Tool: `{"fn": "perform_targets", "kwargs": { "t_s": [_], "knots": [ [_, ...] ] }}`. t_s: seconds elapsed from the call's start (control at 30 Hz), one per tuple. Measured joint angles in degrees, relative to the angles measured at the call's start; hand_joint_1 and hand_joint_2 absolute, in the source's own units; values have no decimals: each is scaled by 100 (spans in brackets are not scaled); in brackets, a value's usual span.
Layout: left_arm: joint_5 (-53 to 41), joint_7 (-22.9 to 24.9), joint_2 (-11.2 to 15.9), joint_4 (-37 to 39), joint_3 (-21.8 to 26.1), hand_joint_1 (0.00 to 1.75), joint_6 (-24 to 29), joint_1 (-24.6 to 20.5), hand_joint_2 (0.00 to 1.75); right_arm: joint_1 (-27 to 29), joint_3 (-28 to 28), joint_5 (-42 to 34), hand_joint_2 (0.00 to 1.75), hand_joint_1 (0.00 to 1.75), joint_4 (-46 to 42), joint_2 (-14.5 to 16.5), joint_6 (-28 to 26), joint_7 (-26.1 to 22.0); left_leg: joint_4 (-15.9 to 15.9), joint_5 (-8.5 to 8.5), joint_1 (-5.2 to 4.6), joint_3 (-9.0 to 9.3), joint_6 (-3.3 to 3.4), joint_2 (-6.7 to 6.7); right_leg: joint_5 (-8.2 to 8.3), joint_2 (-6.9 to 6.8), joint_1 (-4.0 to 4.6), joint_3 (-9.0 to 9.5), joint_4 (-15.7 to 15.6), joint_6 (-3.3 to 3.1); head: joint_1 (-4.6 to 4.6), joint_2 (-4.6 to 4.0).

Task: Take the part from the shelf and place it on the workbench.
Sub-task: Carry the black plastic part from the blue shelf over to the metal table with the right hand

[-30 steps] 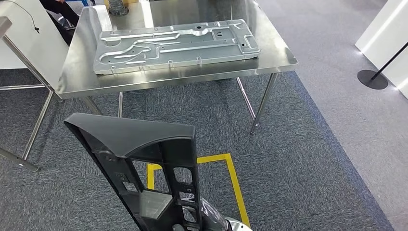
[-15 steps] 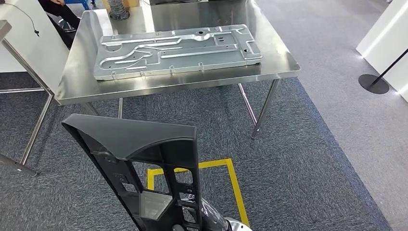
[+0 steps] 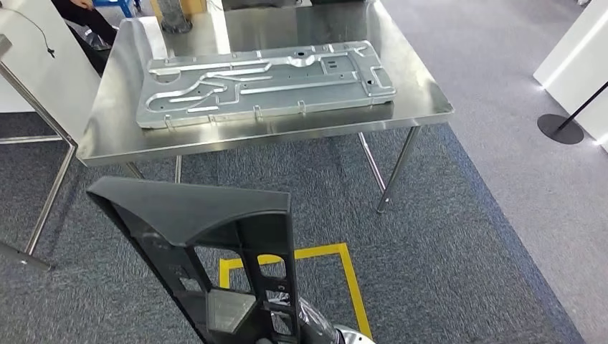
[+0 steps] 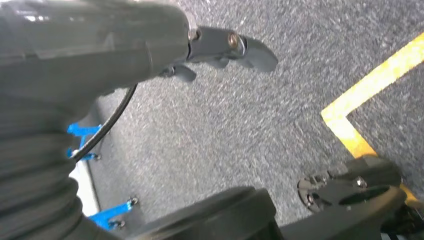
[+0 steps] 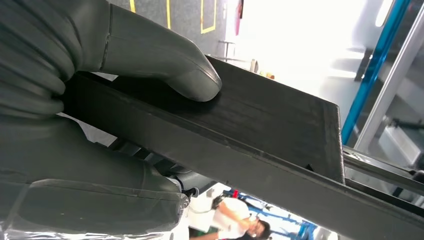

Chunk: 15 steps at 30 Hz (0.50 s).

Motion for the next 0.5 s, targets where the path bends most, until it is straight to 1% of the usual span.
{"fn": "perform_targets", "kwargs": {
  "t_s": [0.03, 0.07, 0.1, 0.13, 0.17, 0.2, 0.23, 0.27, 0.3, 0.33, 0.37, 0.4, 0.43, 0.47, 0.5],
  "knots": [
    [-4, 2, 3, -3, 0, 0, 2, 2, 175, 3, 2, 0, 175, 168, -3, 2, 1, 0, -22, -20, -2, 52, -26, 6, -20, 9, -20, 54, -43, -12, 0, 0],
    [-8, 3, 7, -7, 1, 0, 4, 7, 175, 1, 5, -1, 175, 168, -7, 4, 1, -2, 35, -58, -6, 69, -52, 9, -46, 15, -42, 129, -104, -34, 0, 0],
    [-5, 1, 11, -10, 2, 0, 5, 6, 175, -5, 9, -2, 175, 168, -10, 7, 1, -4, 230, -138, -10, 3, -75, 9, -73, 15, -66, 218, -167, -53, 0, 0],
    [3, -5, 16, -11, 4, 0, 1, -4, 175, -9, 14, -4, 175, 168, -11, 8, 1, -5, 556, -249, -3, -157, -92, 5, -110, 5, -75, 298, -206, -67, 0, 0],
    [16, -15, 21, -11, 9, 0, -5, -30, 175, -14, 19, -5, 175, 168, -9, 8, 1, -5, 965, -377, -2, -392, -108, 6, -162, -4, -76, 365, -221, -82, -1, 0],
    [31, -29, 24, -11, 13, 0, -11, -64, 175, -15, 22, -5, 175, 168, -8, 8, 2, -5, 1345, -470, -2, -630, -121, 6, -217, -12, -76, 430, -224, -84, -1, 0],
    [40, -40, 26, -11, 17, 0, -17, -94, 175, -14, 23, -5, 175, 168, -6, 8, 2, -4, 1573, -449, -1, -803, -134, 7, -283, -16, -76, 508, -224, -82, -1, 0],
    [43, -49, 28, -11, 20, 0, -18, -110, 175, -13, 25, -5, 175, 168, -5, 8, 2, -4, 1598, -294, 2, -889, -142, 9, -354, -13, -78, 601, -224, -77, -1, 0],
    [42, -54, 28, -11, 21, 0, -17, -112, 175, -14, 25, -8, 175, 168, -5, 8, 2, -5, 1410, -15, 9, -884, -147, 11, -426, -6, -81, 705, -224, -68, 0, 0],
    [41, -56, 28, -11, 22, 0, -16, -101, 175, -14, 27, -10, 175, 168, -5, 8, 2, -5, 1099, 309, 17, -822, -147, 13, -506, 0, -85, 818, -225, -53, 0, 0],
    [40, -57, 27, -7, 25, 0, -15, -86, 175, -16, 29, -14, 175, 168, -2, 6, 2, -8, 834, 546, 10, -759, -143, 15, -572, 10, -82, 908, -229, -29, 1, 0],
    [39, -58, 25, -3, 30, 0, -15, -73, 175, -18, 32, -18, 175, 168, 1, 4, 2, -9, 595, 663, 1, -678, -128, 19, -624, 20, -79, 967, -231, 2, 0, 0],
    [38, -58, 23, 2, 33, 0, -14, -62, 175, -21, 35, -21, 175, 168, 3, 2, 2, -11, 412, 631, -13, -595, -106, 23, -661, 21, -76, 990, -227, 35, 1, 0],
    [37, -60, 22, 6, 37, 0, -13, -57, 175, -24, 37, -22, 175, 168, 5, -1, 2, -11, 310, 531, -27, -540, -71, 24, -675, 21, -72, 988, -219, 69, 0, 1],
    [34, -60, 22, 5, 39, 0, -10, -55, 175, -28, 39, -23, 175, 168, 4, -1, 2, -10, 183, 445, -21, -457, -27, 14, -678, 16, -73, 981, -200, 98, -1, 1]
  ]
}}
